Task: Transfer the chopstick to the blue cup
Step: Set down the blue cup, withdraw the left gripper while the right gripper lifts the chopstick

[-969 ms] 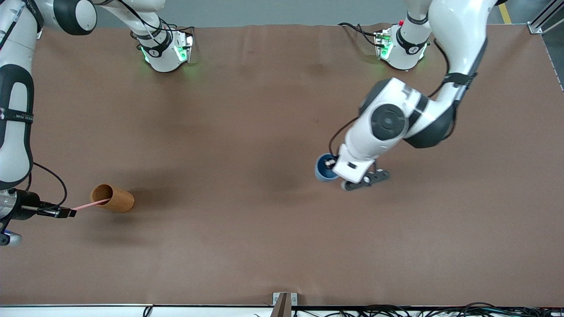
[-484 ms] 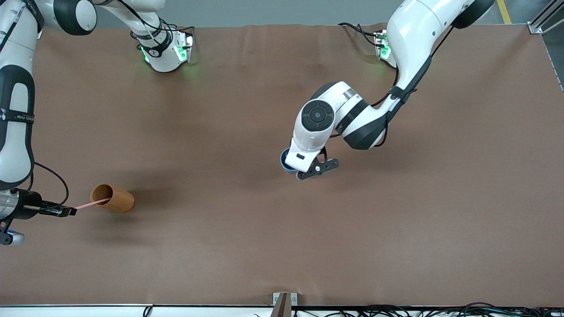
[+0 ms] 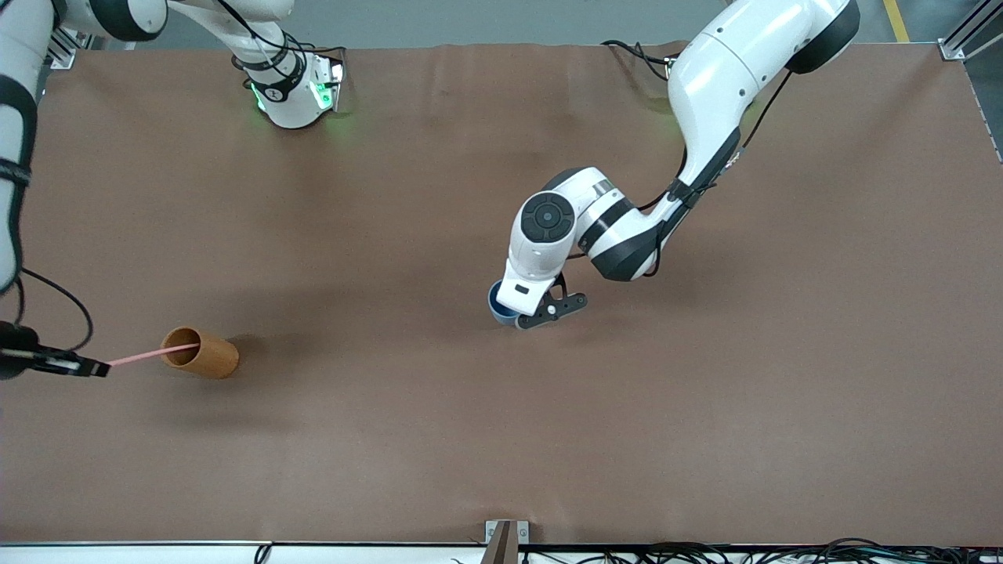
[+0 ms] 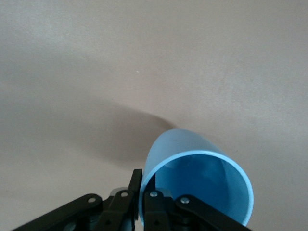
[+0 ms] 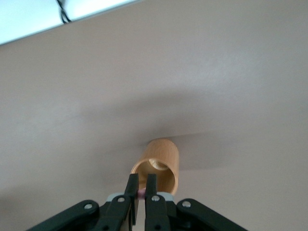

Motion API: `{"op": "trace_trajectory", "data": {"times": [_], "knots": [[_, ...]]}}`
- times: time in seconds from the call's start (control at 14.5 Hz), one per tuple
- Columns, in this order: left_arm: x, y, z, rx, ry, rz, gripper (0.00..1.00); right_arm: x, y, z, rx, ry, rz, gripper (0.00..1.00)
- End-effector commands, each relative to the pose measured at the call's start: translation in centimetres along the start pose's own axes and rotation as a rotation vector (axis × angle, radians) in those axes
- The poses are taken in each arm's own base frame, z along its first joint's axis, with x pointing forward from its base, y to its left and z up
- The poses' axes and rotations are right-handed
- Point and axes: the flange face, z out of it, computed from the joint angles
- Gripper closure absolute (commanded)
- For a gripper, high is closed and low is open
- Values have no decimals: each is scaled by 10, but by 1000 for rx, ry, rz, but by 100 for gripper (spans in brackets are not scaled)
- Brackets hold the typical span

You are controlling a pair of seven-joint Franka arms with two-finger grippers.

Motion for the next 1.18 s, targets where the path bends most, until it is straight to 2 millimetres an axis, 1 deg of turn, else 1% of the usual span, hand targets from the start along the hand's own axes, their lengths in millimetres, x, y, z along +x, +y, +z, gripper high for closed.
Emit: {"op": "trace_trajectory", "data": {"times": [0.0, 0.07, 0.14, 0.21, 0.28, 0.35, 0.42, 0.48, 0.55, 0.62, 0.69, 0.76, 0.83, 0.97, 1.04, 1.11], "knots": [[0, 7, -1, -8, 23, -17, 93, -33, -29, -57, -28, -10, -51, 97], [0, 7, -1, -8, 23, -16, 89, -45, -39, -75, -45, -19, -74, 97], [1, 6, -1, -8, 23, -17, 73, -57, -58, -92, -73, -15, -109, 97], [2, 6, -2, -10, 26, -18, 67, -67, -79, -102, -113, -16, -117, 97], [3, 5, -2, -9, 26, -18, 58, -79, -106, -109, -144, -8, -105, 97], [3, 5, -2, -9, 26, -16, 54, -90, -129, -116, -148, 6, -95, 97], [4, 5, -6, -13, 27, -11, 41, -101, -152, -121, -138, 16, -80, 97], [7, 3, -10, -8, 30, -12, 17, -111, -176, -125, -125, 25, -67, 97], [10, 2, -30, -10, 47, -14, 0, -121, -203, -127, -111, 35, -61, 97], [16, -5, -52, 11, 62, -20, 0, -129, -225, -127, -98, 41, -53, 97], [34, -20, -85, 27, 79, -23, 0, -140, -252, -128, -83, 48, -38, 98], [44, -33, -120, 28, 82, 15, 0, -148, -274, -127, -67, 59, -22, 98], [52, -46, -152, 12, 55, 52, 0, -160, -300, -128, -47, 73, -25, 99], [89, -91, -204, 7, 38, 111, 0, -179, -340, -130, -25, 113, -50, 99], [101, -112, -226, 5, 25, 134, 0, -190, -360, -131, -14, 135, -72, 99], [117, -139, -247, 5, 8, 183, 0, -201, -380, -132, 4, 159, -84, 99]]}}
